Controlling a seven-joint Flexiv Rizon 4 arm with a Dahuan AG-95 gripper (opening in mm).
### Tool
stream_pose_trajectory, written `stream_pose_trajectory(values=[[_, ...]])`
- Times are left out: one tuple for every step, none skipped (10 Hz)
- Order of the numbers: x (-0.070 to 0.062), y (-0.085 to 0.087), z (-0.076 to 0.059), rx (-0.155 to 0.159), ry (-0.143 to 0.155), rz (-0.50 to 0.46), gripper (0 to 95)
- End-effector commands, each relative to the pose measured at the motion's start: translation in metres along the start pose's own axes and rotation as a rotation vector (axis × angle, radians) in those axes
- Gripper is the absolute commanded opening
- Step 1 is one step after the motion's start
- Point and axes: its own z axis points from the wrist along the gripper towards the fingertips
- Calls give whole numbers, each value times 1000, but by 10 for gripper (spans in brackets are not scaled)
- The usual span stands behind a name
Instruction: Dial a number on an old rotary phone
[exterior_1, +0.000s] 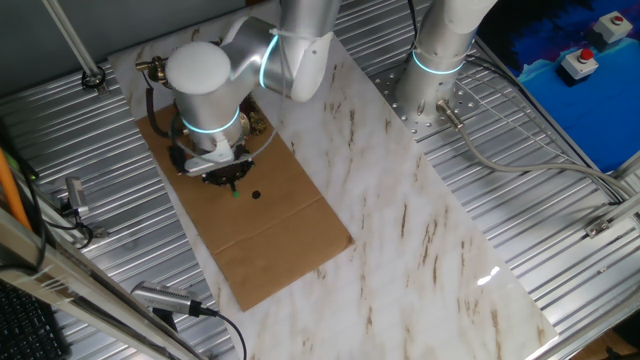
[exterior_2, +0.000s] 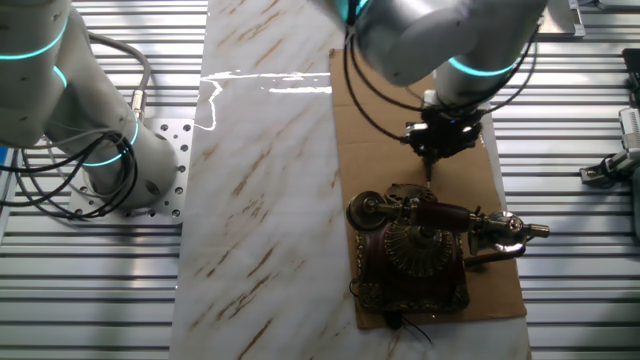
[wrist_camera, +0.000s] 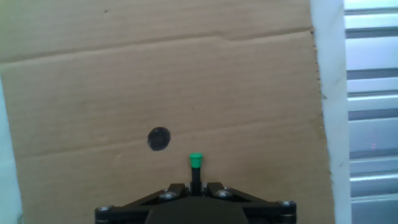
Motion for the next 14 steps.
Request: stream_pose_trajectory(values=[[-4, -8, -6, -37, 81, 30, 0], [-4, -10, -8, -44, 137, 43, 0], [-2, -9, -9, -43, 168, 48, 0], [2, -7, -11, -47, 192, 54, 0], [9, -7, -14, -50, 210, 58, 0], [13, -7, -16, -53, 230, 58, 0], [24, -7, -20, -57, 256, 58, 0], [34, -5, -22, -59, 260, 65, 0], [43, -4, -22, -58, 267, 68, 0], [49, -3, -21, -59, 271, 69, 0], [54, -3, -19, -59, 275, 70, 0], [56, -3, -19, -59, 278, 68, 0], [56, -4, -18, -58, 278, 69, 0], [57, -4, -17, -57, 273, 67, 0]])
